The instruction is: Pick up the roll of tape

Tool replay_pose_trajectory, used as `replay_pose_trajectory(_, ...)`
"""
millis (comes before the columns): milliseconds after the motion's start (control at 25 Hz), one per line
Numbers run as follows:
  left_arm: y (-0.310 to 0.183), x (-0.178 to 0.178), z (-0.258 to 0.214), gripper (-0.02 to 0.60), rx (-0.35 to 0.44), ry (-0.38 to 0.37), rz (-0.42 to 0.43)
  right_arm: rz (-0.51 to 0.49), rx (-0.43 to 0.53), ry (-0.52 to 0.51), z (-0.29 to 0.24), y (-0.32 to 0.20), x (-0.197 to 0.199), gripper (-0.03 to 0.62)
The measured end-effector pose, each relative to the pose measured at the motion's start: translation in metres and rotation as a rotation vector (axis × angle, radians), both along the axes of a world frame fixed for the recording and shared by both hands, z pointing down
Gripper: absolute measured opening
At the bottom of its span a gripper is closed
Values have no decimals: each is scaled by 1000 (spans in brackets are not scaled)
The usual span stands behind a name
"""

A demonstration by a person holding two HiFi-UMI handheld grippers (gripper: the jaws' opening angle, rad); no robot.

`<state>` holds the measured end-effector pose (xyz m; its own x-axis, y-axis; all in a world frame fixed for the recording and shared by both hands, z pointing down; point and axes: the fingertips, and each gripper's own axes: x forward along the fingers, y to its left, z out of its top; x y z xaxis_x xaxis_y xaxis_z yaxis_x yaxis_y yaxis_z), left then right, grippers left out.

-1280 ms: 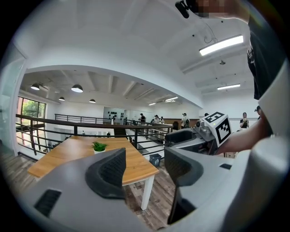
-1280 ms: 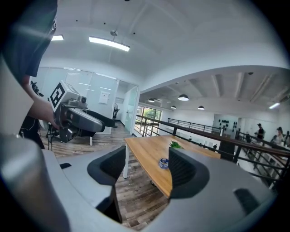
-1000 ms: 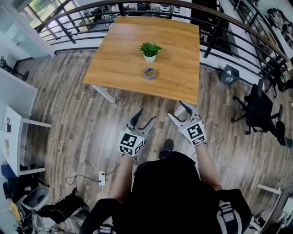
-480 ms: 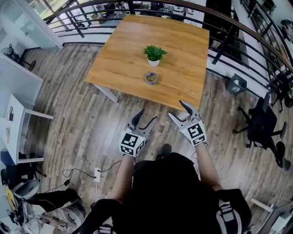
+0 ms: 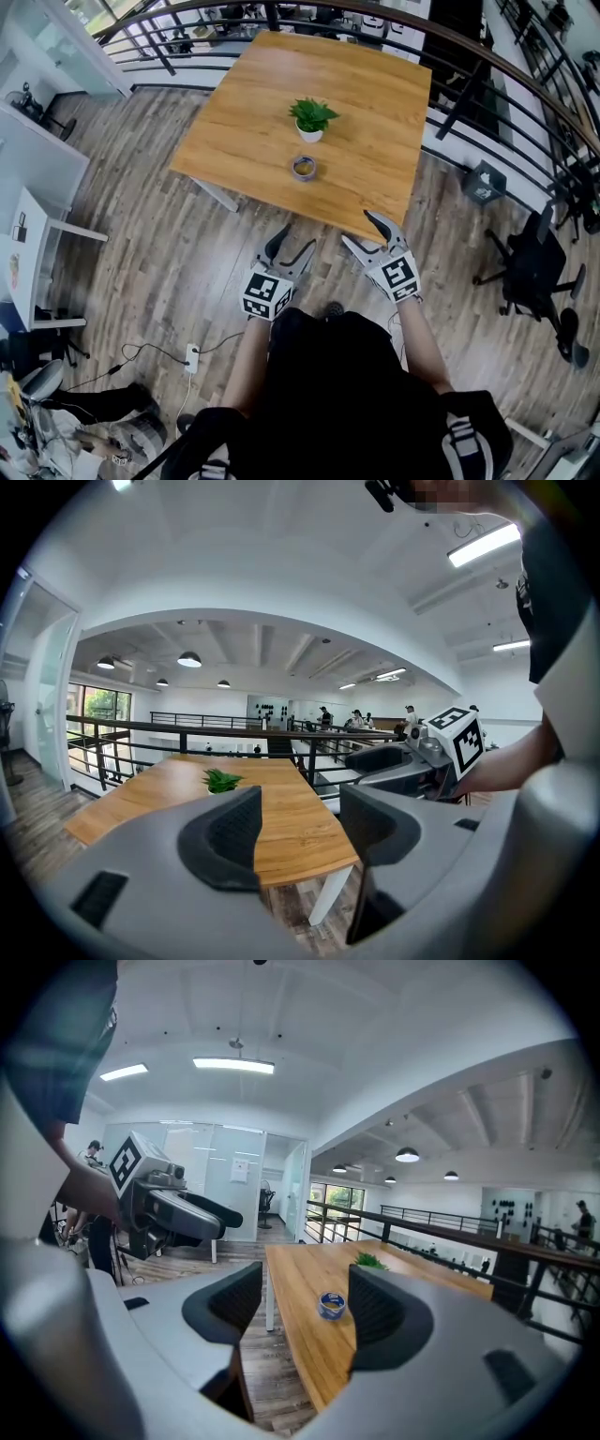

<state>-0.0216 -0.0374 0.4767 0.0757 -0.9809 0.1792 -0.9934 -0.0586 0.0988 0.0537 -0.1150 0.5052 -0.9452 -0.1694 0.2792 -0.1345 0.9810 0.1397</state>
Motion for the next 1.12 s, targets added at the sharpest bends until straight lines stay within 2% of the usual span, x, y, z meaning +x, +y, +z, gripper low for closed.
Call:
replay_pose_trajectory(520, -21, -1, 9, 267, -16, 3, 0, -1, -49, 11, 16, -24, 7, 285)
replay_pose_trajectory(760, -34, -20, 21, 267, -27, 7, -4, -1, -37, 15, 24, -40, -11, 285)
replay_pose_trajectory(1120, -57, -40, 20, 268, -27, 0, 39, 38, -38, 18, 21, -58, -32, 285)
